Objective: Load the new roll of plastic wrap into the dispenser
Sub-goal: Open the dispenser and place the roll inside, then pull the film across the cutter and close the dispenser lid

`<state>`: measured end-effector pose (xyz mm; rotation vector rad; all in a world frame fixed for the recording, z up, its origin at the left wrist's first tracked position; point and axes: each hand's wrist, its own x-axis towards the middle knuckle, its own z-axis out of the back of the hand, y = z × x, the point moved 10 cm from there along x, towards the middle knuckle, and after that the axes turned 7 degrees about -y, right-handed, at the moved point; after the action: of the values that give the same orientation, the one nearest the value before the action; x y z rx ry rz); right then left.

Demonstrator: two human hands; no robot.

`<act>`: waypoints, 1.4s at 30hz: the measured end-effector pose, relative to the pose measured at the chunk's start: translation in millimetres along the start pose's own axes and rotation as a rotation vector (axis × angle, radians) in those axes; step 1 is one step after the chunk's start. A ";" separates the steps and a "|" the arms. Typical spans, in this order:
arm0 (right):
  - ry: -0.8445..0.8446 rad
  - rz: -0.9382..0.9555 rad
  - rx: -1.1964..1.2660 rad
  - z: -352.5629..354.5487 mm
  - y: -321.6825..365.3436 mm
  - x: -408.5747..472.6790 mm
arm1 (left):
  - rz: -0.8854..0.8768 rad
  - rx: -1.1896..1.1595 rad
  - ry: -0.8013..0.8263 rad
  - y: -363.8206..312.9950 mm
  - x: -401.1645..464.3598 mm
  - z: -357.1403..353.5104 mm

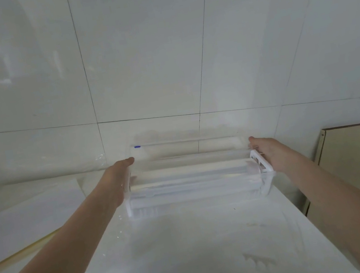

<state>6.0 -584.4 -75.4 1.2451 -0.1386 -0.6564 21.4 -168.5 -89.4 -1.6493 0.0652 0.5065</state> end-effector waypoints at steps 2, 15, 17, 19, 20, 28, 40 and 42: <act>0.000 0.015 0.054 0.0 5.4 -5.9 | -0.006 0.019 -0.010 -1.3 -1.8 1.8; 0.084 0.119 0.475 10.0 22.0 -29.9 | -0.095 -0.223 0.020 -17.0 -9.4 11.0; 0.099 0.098 0.490 10.7 20.5 -32.5 | -0.087 -0.240 0.041 -17.9 -12.1 10.3; 0.115 0.078 0.511 12.7 18.3 -36.3 | -0.078 -0.266 0.061 -17.9 -14.9 9.0; 0.110 0.071 0.525 14.9 16.2 -36.9 | -0.070 -0.284 0.066 -17.4 -16.2 9.1; 0.196 0.166 0.386 12.9 6.9 -50.3 | -0.135 -0.165 0.056 -15.9 -21.5 20.8; 0.081 0.764 -0.285 -1.7 32.4 -102.4 | -1.066 0.843 -0.019 -53.5 -88.2 -0.8; 0.142 0.794 -0.338 -13.2 35.2 -115.1 | -1.111 0.869 0.034 -45.0 -99.6 -10.8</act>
<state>-67.8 -506.5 -19.3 0.8063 -0.3636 0.0993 -50.2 -196.6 -11.0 -0.6449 -0.5168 -0.3827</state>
